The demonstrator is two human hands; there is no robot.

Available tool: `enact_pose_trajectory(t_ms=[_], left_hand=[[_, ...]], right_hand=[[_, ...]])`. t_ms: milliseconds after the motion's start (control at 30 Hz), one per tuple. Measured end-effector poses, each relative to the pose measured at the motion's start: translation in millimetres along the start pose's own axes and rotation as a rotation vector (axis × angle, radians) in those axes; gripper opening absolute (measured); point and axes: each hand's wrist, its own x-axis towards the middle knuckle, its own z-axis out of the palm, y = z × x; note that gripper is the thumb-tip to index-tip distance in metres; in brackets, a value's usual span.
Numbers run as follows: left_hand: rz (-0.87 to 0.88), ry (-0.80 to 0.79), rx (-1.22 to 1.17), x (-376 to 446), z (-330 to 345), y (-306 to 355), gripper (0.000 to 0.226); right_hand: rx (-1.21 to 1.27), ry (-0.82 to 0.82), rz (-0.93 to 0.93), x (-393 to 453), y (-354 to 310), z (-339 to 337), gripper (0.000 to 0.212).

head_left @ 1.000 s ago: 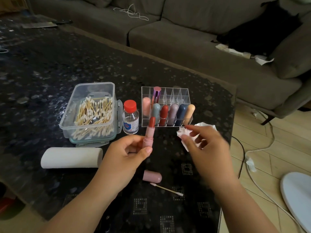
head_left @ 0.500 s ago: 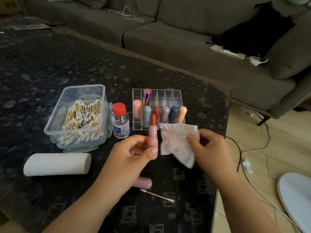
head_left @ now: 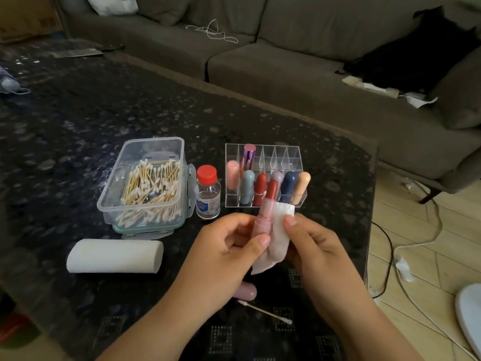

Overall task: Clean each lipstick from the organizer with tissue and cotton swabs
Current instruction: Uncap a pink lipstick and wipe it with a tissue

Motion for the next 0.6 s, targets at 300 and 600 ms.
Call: enact_pose_trajectory(t_ms=[300,600], left_hand=[[0.008,0.006,0.009,0.9,1.3,-1.0,0.013],[0.047,-0.002,0.041,-1.9,7.0,1.4,0.013]], right_hand=[[0.37,0.001,0.118,2.8,-5.3,1.7,0.042],[0.262,-0.036,0.068,3.6,-2.5,0.4,0.035]])
